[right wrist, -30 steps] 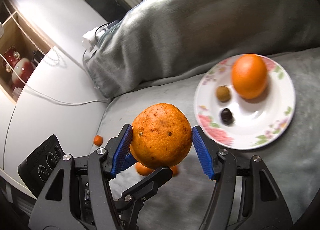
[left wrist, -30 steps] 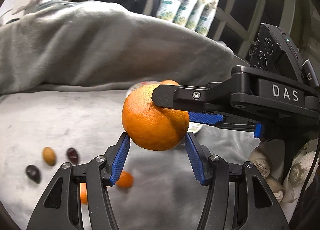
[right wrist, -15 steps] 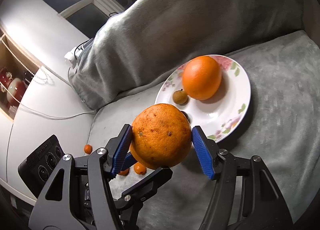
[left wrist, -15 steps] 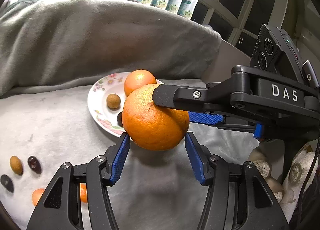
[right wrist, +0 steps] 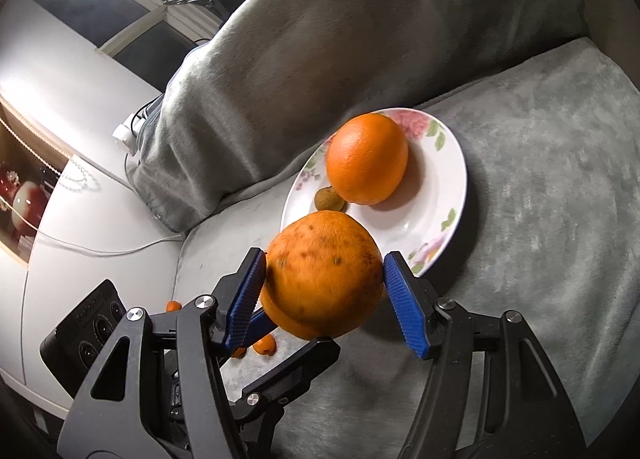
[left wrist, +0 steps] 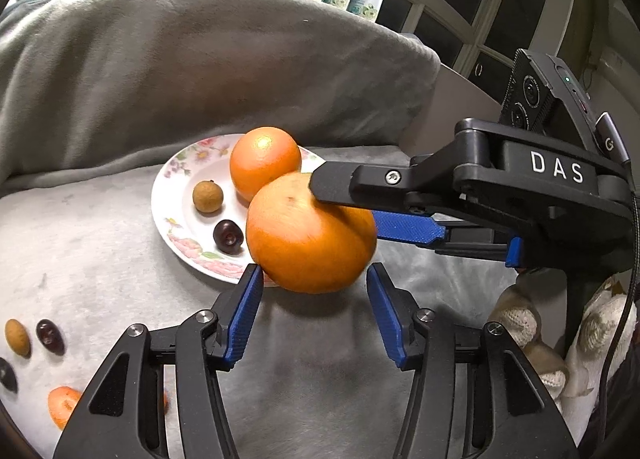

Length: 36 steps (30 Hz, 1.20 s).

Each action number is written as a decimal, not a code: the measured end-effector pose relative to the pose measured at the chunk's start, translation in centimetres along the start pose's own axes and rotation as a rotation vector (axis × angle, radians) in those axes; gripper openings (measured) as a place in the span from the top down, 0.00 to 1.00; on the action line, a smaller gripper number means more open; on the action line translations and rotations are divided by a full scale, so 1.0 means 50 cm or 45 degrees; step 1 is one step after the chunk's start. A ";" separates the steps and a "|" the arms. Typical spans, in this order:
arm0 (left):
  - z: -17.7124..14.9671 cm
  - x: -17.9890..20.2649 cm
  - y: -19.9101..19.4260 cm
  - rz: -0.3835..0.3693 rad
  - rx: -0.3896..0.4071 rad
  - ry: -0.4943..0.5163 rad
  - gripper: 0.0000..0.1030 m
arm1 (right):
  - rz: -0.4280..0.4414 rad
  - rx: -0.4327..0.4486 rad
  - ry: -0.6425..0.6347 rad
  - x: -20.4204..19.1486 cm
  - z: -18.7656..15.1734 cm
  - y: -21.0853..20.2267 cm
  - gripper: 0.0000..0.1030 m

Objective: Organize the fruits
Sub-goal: 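Carry the tangerine in the right gripper toward the floral plate, then lower the tangerine onto the plate and open the right gripper, then move the left gripper to a small tangerine while the right gripper approaches a kumquat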

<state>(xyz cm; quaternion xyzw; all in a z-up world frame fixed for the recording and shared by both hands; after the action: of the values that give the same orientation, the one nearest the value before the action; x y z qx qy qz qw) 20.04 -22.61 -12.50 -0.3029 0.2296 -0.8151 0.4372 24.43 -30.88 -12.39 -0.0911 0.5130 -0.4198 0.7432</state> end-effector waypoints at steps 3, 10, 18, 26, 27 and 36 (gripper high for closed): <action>0.010 0.002 -0.008 0.005 0.029 0.010 0.52 | 0.040 0.022 0.002 -0.008 0.009 -0.011 0.37; 0.015 -0.004 -0.027 0.020 0.052 0.013 0.52 | 0.017 0.094 -0.036 -0.018 0.027 -0.046 0.37; 0.008 -0.026 -0.055 0.038 0.069 -0.012 0.50 | -0.059 0.134 -0.084 -0.010 0.025 -0.067 0.30; -0.006 -0.041 -0.100 0.059 0.114 -0.018 0.33 | -0.176 0.208 -0.243 -0.038 0.014 -0.086 0.25; -0.008 -0.044 -0.108 0.061 0.126 -0.019 0.33 | -0.190 0.219 -0.276 -0.046 0.011 -0.088 0.24; -0.037 -0.098 -0.180 0.138 0.168 -0.039 0.33 | -0.208 0.251 -0.467 -0.113 -0.032 -0.077 0.17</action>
<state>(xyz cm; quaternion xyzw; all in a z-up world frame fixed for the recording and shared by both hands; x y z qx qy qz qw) 15.69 -13.62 -9.49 -0.2731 0.1847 -0.7988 0.5032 20.36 -28.77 -7.08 -0.1342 0.3165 -0.5031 0.7929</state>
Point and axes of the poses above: each gripper's, at about its wrist camera, not at the fingertips, and y roughly the way its jaws point, x to its right, z to its top, the point moved 9 cm from there along y, roughly the way its jaws point, and after that the axes turned 1 degree about x, right-handed, at the moved point
